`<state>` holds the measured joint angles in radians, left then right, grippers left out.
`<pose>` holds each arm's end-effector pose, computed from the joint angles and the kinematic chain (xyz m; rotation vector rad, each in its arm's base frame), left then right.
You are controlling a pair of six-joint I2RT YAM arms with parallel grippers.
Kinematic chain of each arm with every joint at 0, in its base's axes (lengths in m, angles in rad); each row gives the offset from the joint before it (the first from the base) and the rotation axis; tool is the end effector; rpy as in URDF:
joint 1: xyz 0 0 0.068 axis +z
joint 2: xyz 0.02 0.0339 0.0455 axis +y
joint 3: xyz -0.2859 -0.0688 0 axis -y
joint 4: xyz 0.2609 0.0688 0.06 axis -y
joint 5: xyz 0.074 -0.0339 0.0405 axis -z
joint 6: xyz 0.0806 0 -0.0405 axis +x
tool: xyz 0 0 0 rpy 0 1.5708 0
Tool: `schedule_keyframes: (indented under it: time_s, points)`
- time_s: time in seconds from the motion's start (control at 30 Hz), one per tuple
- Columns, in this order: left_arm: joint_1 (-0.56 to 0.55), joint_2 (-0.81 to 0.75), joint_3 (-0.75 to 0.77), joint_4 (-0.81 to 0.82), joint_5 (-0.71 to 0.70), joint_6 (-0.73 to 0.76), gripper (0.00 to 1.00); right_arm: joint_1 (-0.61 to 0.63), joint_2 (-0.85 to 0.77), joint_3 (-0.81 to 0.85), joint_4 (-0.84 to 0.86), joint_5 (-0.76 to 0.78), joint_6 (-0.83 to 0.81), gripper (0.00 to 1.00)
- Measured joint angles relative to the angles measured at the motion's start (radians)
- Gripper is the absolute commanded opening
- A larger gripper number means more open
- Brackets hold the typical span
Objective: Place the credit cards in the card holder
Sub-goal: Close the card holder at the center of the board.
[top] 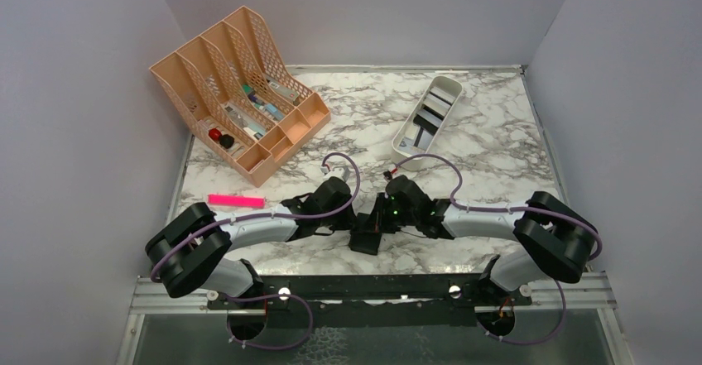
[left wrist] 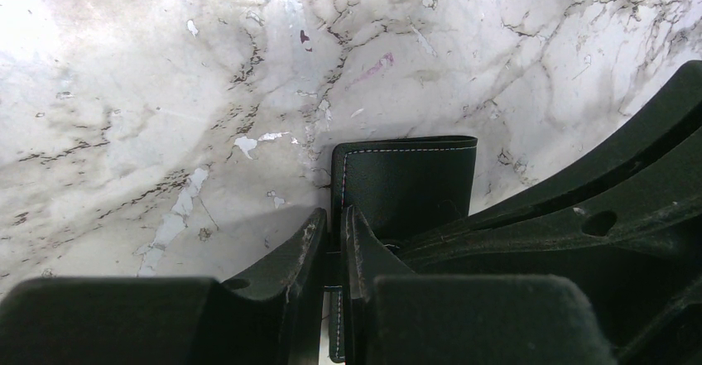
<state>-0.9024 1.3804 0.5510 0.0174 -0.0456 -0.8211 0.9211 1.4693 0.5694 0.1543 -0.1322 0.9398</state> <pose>0.1842 -0.2274 0.1302 0.0795 2.5180 -0.7249 0.1811 0.2559 0.1265 -0.0504 2.5688 1.0030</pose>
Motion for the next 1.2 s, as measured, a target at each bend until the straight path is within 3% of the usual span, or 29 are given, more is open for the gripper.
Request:
schedule_keyframes:
  time_s: [0.63,0.93,1.2]
  points:
    - [0.000,-0.010,0.000,-0.012,0.000,0.000,0.22,0.000,-0.006,-0.047,0.070,0.007,0.008,0.01]
    - [0.000,-0.092,0.000,-0.073,-0.001,-0.001,0.28,0.000,-0.011,-0.064,0.083,0.008,0.013,0.01]
    - [0.000,-0.123,0.000,-0.060,0.023,-0.001,0.14,0.000,-0.010,-0.074,0.096,0.008,0.021,0.01]
